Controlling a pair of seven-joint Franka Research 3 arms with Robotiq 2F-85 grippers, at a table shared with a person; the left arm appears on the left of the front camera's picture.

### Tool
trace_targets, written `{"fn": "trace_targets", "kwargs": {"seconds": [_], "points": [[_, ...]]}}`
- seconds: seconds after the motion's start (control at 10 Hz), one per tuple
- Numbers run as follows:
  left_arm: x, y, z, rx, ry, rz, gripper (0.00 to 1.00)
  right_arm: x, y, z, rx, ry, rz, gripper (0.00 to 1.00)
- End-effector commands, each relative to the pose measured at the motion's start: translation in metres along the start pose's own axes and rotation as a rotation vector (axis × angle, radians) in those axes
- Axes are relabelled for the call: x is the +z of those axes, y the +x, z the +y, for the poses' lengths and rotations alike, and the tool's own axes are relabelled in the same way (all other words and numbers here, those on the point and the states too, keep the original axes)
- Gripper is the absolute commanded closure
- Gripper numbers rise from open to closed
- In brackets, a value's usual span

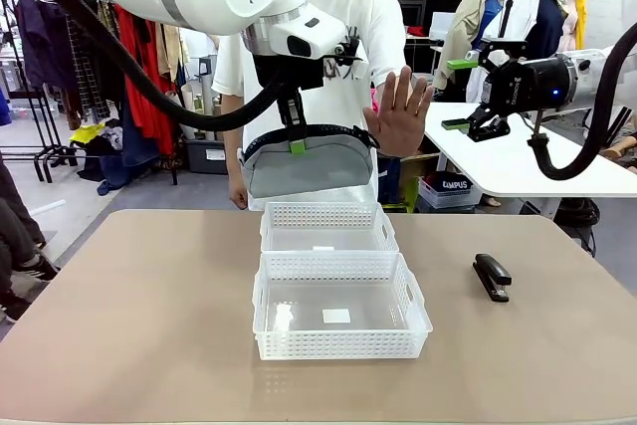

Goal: Distribute items into two baskets.
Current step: Place the picked Pencil pouch into the Organizing basket as instructed by the person.

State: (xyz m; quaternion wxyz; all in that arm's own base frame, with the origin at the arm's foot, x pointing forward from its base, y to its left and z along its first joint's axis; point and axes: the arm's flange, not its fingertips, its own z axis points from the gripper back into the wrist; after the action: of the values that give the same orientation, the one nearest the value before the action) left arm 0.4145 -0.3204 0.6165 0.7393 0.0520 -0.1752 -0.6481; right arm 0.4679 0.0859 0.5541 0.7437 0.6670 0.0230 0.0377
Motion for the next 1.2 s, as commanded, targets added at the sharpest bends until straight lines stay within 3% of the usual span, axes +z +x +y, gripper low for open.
{"fn": "trace_targets", "kwargs": {"seconds": [0.0,1.1], "points": [[0.0019,-0.0005,-0.0005,-0.007,0.001,0.0,1.0,0.0006,-0.0012,0.0018,-0.004,0.0,-0.002,0.0],[0.0019,-0.0005,-0.0005,-0.007,0.001,0.0,1.0,0.0006,-0.0012,0.0018,-0.004,0.0,-0.002,0.0]]}}
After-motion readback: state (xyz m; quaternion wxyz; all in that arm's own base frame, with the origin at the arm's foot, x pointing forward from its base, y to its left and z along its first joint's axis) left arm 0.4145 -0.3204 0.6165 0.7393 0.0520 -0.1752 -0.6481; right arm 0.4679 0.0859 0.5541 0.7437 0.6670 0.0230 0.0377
